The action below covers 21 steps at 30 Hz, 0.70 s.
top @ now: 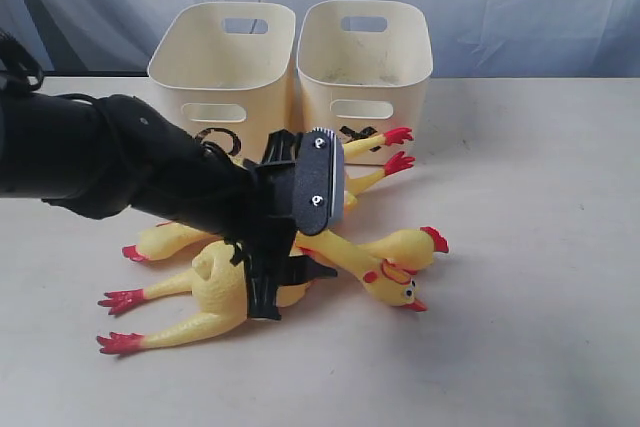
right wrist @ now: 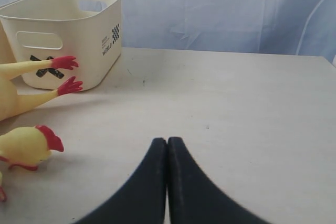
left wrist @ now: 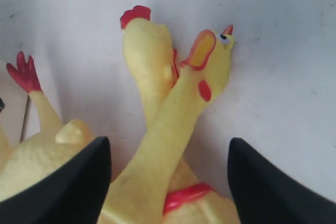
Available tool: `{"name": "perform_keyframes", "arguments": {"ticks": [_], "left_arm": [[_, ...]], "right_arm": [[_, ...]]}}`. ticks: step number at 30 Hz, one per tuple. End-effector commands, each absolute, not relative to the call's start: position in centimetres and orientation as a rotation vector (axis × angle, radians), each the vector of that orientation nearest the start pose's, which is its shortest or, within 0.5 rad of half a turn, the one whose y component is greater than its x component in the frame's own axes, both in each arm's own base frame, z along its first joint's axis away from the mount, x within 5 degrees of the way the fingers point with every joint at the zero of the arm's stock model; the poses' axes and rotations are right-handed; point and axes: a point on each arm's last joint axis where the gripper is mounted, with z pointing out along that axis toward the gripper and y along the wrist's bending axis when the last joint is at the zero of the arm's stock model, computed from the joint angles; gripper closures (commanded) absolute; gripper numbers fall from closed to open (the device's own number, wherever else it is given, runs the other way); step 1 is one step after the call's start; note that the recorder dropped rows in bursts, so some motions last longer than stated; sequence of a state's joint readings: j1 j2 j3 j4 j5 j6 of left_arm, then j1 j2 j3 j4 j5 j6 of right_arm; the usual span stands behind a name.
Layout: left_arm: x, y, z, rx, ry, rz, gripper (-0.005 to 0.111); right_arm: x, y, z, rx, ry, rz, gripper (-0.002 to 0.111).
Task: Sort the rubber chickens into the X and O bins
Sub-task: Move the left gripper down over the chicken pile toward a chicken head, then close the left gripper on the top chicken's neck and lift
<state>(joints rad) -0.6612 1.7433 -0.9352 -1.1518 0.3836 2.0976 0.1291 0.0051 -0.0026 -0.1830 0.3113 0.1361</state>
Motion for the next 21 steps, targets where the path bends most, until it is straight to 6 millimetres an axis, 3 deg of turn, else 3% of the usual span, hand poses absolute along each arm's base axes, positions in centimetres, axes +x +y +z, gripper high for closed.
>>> {"name": "perform_keyframes", "arguments": {"ticks": [1,8,13,21], "left_arm": [[25.3,-24.9,17.1,1.908,1.483,-0.267,0.045],[25.5,-26.8,15.6,1.990,1.429,-0.243,0.045],[26.1,-26.9,14.3,2.000,1.447,-0.182,0.045],[26.4,-26.8,14.2,1.986,1.457,-0.137,0.048]], "right_arm": [[5.4,0.2,18.6,-0.117,1.780,0.021,0.109],[5.4,0.4,18.6,-0.142,1.778,0.042,0.109],[5.4,0.4,18.6,-0.142,1.778,0.042,0.109],[5.4,0.4,18.6,-0.142,1.778,0.042,0.109]]}}
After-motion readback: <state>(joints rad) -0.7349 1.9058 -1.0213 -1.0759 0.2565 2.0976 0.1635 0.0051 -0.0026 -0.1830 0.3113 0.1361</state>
